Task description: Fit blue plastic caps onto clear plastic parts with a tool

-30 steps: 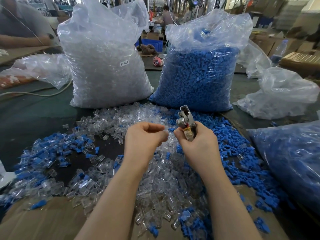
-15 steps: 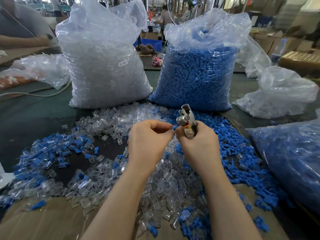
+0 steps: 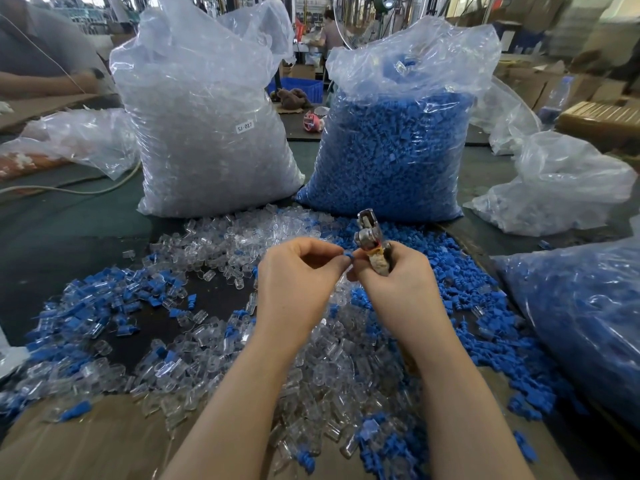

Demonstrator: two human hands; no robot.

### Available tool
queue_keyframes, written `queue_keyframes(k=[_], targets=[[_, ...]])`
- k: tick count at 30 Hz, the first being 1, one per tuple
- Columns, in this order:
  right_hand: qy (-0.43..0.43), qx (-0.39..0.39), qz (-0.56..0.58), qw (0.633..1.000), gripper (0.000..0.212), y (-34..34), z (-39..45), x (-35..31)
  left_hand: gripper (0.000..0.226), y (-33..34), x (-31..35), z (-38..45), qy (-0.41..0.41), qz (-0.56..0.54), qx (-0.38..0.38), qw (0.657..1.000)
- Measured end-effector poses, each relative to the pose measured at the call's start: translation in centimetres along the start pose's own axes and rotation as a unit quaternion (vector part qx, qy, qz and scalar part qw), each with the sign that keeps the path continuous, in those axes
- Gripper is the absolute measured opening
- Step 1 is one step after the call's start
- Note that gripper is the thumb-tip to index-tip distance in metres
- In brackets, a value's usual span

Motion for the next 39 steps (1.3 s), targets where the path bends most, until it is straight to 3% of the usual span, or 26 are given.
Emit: queue_keyframes(k=[11,20,39], targets=[[-0.023,-0.127,-0.052,0.99,0.008,-0.35,-0.41,0.44,0.017,-0.09,-0.2,0.36,-0.041,-0.108,-0.046,0.992],[-0.051,-0.136,-0.077,0.986,0.004,-0.11,-0.35,0.49,0.015,-0.26,-0.21,0.57,-0.034,-0.131,-0.087,0.987],[-0.051,-0.137,-0.139,0.979,0.009,0.22,-0.44,0.15,0.013,-0.45,-0.16,0.63,-0.032,-0.131,-0.099,0.986]])
Point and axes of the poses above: each hand's wrist, its own z-axis towards the middle knuckle, its own y-axis out of the palm, x = y × z, the point moved 5 cm from there along z, towards the middle knuckle, and after that the axes turned 13 degrees about -y, right-handed, at the moved point
